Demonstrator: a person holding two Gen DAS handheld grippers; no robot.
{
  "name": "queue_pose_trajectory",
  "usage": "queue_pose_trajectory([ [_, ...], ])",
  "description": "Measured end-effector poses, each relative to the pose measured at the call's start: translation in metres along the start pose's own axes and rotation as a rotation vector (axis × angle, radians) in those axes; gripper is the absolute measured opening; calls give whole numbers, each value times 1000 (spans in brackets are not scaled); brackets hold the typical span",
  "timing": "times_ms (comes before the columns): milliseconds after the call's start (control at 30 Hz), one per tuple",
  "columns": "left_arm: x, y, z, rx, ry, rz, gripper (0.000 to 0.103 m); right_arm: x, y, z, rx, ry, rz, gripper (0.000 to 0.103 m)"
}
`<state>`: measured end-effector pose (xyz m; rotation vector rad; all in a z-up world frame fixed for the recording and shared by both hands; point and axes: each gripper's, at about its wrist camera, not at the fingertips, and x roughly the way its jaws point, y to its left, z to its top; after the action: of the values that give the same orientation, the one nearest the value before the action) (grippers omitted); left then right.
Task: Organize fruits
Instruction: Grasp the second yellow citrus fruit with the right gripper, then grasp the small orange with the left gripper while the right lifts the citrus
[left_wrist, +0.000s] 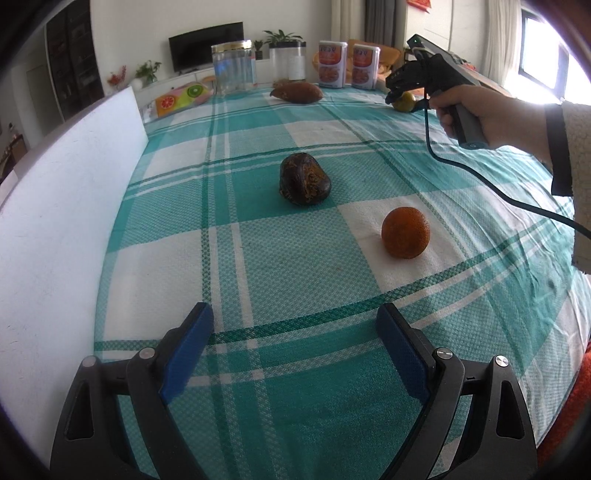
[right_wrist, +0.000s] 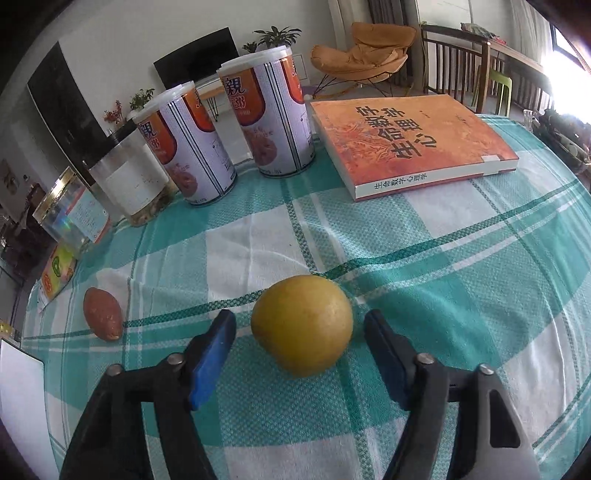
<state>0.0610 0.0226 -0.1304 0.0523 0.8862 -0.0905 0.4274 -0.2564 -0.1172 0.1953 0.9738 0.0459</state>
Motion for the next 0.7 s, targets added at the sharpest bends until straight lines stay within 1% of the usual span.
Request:
queue_pose_trajectory([
  [67, 0, 1, 0, 0, 0, 0, 92, -5, -2, -6, 5, 8, 29, 49],
  [167, 0, 0, 0, 0, 0, 0, 92, -29, -13, -28, 41, -9, 84, 49],
  [233, 0, 0, 0, 0, 0, 0, 92, -52, -20, -53, 72, -11, 135, 49],
  [333, 0, 0, 0, -1, 0, -1, 92, -93, -29, -104, 89, -19, 197, 49],
  [433, 0, 1, 1, -3, 5, -4, 92, -132, -34, -167, 98, -43, 186, 49],
  [467, 0, 0, 3, -11, 22, -14, 92, -143, -36, -187, 110, -50, 184, 49],
  [533, -2, -5, 11, -41, 34, -119, 91, -166, -38, -221, 133, -75, 188, 49],
  [567, -3, -10, 17, -44, 39, -154, 91, -176, -38, -235, 142, -90, 187, 49],
  [600, -2, -18, 23, -38, 45, -165, 91, -185, -38, -246, 150, -110, 186, 49],
  [667, -1, -34, 36, -17, 41, -164, 91, -201, -35, -264, 148, -143, 187, 49],
  [700, 1, -42, 40, -2, 28, -150, 91, -207, -33, -271, 139, -163, 182, 49],
])
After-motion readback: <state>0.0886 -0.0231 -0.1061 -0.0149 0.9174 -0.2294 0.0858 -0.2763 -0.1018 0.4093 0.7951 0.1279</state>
